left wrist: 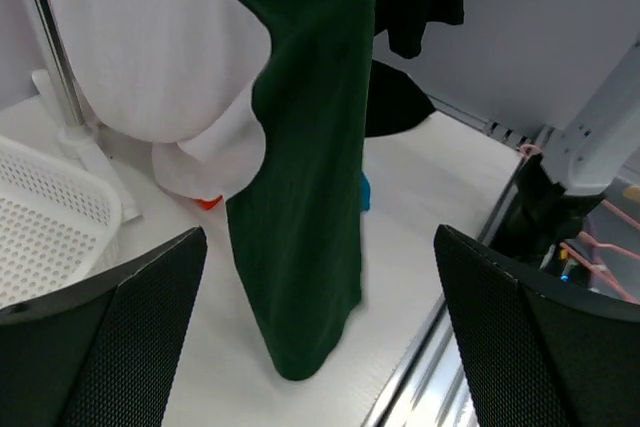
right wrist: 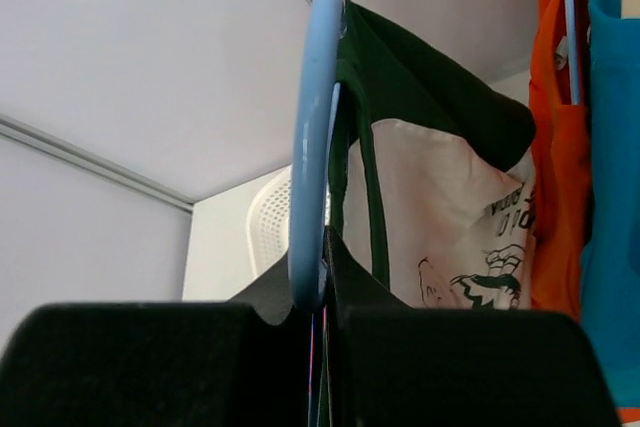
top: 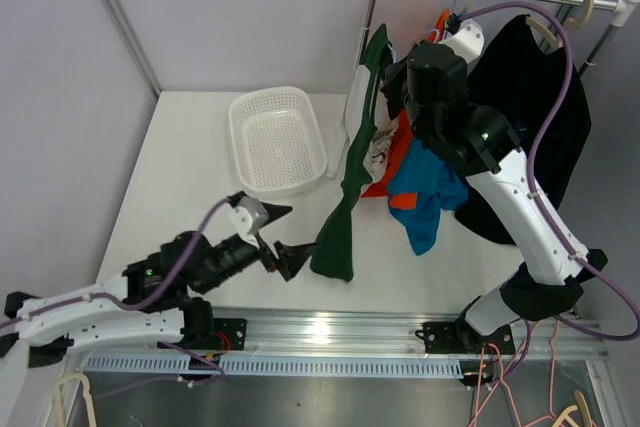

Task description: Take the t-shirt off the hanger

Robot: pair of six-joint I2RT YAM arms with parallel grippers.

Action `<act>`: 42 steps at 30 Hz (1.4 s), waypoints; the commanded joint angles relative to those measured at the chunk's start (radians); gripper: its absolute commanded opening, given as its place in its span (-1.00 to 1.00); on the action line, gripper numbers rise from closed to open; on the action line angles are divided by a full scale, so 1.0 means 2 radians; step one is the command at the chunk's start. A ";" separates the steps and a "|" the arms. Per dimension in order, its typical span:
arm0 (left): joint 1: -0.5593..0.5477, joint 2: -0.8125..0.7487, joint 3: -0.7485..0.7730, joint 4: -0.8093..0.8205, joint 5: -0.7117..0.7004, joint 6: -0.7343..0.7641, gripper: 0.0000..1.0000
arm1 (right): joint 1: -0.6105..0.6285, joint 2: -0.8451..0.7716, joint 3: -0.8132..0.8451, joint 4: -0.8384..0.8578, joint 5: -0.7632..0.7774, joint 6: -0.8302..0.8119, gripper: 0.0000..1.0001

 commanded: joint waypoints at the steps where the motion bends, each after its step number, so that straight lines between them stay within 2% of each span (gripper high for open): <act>1: -0.058 0.022 -0.065 0.145 -0.108 0.066 0.99 | 0.006 -0.033 0.007 0.015 -0.003 0.053 -1.00; 3: -0.072 0.042 -0.082 0.188 -0.128 0.093 0.99 | 0.009 -0.039 0.009 0.009 -0.012 0.062 -1.00; 4: -0.078 0.064 -0.086 0.237 -0.137 0.112 0.99 | 0.010 -0.042 0.006 0.006 -0.019 0.069 -1.00; 10: -0.078 0.156 -0.103 0.399 -0.167 0.173 0.99 | 0.025 -0.051 0.004 0.000 -0.030 0.075 -1.00; 15: -0.074 0.216 -0.053 0.459 -0.210 0.231 0.99 | 0.029 -0.054 0.000 -0.003 -0.038 0.075 -1.00; 18: -0.072 0.240 -0.040 0.472 -0.227 0.257 -0.28 | 0.029 -0.053 0.003 -0.010 -0.039 0.073 -1.00; 19: -0.072 0.240 -0.034 0.473 -0.229 0.257 -0.98 | 0.029 -0.050 0.007 -0.022 -0.037 0.074 -1.00; 21: -0.077 0.224 -0.037 0.482 -0.219 0.261 -0.99 | 0.023 -0.035 0.020 -0.041 -0.032 0.081 -1.00; 22: -0.097 0.213 -0.058 0.504 -0.193 0.275 -0.99 | 0.013 -0.027 0.040 -0.068 -0.053 0.091 -1.00; 23: -0.112 0.201 -0.089 0.541 -0.181 0.294 -0.99 | -0.023 -0.009 0.050 -0.078 -0.081 0.098 -1.00; 24: -0.147 0.185 -0.105 0.617 -0.172 0.344 -0.99 | -0.042 0.000 0.059 -0.097 -0.108 0.113 -1.00; 25: -0.166 0.183 -0.117 0.650 -0.173 0.372 -0.99 | -0.059 0.008 0.073 -0.099 -0.156 0.115 -1.00; 27: -0.217 0.184 -0.141 0.699 -0.185 0.439 -0.99 | -0.098 0.029 0.087 -0.107 -0.194 0.121 -1.00; 28: -0.235 0.184 -0.146 0.712 -0.189 0.457 -0.99 | -0.114 0.034 0.099 -0.107 -0.238 0.122 -1.00; 31: -0.308 0.197 -0.181 0.761 -0.206 0.501 -0.99 | -0.177 0.060 0.120 -0.104 -0.298 0.133 -1.00; 34: -0.355 0.228 -0.205 0.825 -0.244 0.540 -0.99 | -0.233 0.097 0.155 -0.104 -0.405 0.143 -1.00; 35: -0.362 0.258 -0.210 0.902 -0.252 0.554 -0.99 | -0.243 0.106 0.171 -0.106 -0.430 0.147 -1.00; 36: -0.371 0.273 -0.223 0.927 -0.269 0.579 -0.99 | -0.252 0.117 0.174 -0.099 -0.470 0.148 -1.00; 38: -0.371 0.297 -0.225 0.927 -0.278 0.570 -0.99 | -0.275 0.122 0.176 -0.095 -0.498 0.149 -1.00; 40: -0.344 0.297 -0.218 0.927 -0.319 0.529 -0.99 | -0.270 0.113 0.181 -0.102 -0.507 0.135 -1.00; 42: -0.291 0.273 -0.202 0.927 -0.366 0.508 -0.99 | -0.249 0.094 0.178 -0.129 -0.469 0.098 -1.00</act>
